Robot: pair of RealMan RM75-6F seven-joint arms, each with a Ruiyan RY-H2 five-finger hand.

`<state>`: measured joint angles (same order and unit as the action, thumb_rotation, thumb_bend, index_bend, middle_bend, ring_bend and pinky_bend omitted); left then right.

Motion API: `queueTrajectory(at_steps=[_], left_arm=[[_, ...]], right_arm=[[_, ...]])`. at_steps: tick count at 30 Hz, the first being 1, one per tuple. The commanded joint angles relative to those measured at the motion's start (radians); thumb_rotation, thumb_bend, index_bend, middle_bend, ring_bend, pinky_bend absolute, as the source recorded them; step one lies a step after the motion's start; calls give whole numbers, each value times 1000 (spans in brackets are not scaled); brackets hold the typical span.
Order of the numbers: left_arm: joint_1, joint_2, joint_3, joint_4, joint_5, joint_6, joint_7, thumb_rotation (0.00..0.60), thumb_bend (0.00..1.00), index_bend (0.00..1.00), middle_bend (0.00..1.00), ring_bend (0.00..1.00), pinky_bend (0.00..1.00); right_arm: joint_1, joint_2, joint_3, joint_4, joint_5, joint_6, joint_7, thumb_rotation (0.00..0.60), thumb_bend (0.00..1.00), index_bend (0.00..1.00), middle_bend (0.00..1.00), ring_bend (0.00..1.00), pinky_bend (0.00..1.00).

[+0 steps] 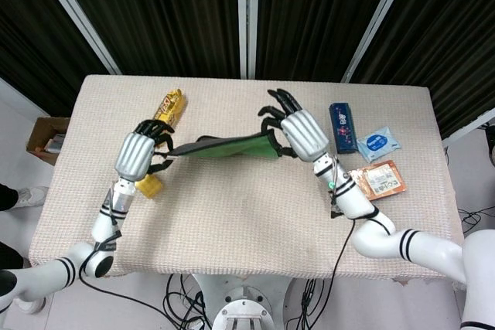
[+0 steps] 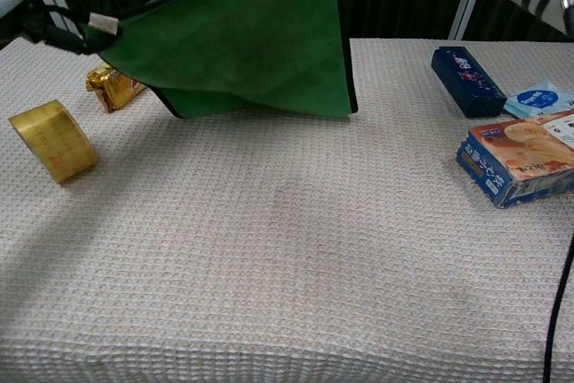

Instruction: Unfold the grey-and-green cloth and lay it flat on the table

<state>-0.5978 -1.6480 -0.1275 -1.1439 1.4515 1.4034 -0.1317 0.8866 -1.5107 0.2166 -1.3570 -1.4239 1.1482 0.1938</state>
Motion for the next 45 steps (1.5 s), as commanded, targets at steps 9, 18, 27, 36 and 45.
queueTrajectory(at_steps=[9,18,27,36,45], left_arm=[[120,31,156,-69,147,85,60,600,419,640,348,261,242],[171,37,216,-99,211,96,128,600,419,636,344,260,241],[187,19,248,-91,239,38,187,600,417,627,328,250,235],[183,24,256,-86,252,-25,262,600,405,588,289,224,228],[186,47,267,-121,232,-106,342,600,385,516,236,195,216]], right_arm=[[-78,98,-140,-148,-133,-20,36,600,599,744,297,0,0],[-105,156,-210,-222,-190,-57,11,600,600,743,298,0,0],[-111,172,-275,-222,-227,-134,-24,600,600,740,299,0,0],[-134,68,-293,-148,-255,-136,-86,600,568,728,298,0,0],[-134,8,-316,-105,-289,-163,-141,600,550,708,295,0,0]])
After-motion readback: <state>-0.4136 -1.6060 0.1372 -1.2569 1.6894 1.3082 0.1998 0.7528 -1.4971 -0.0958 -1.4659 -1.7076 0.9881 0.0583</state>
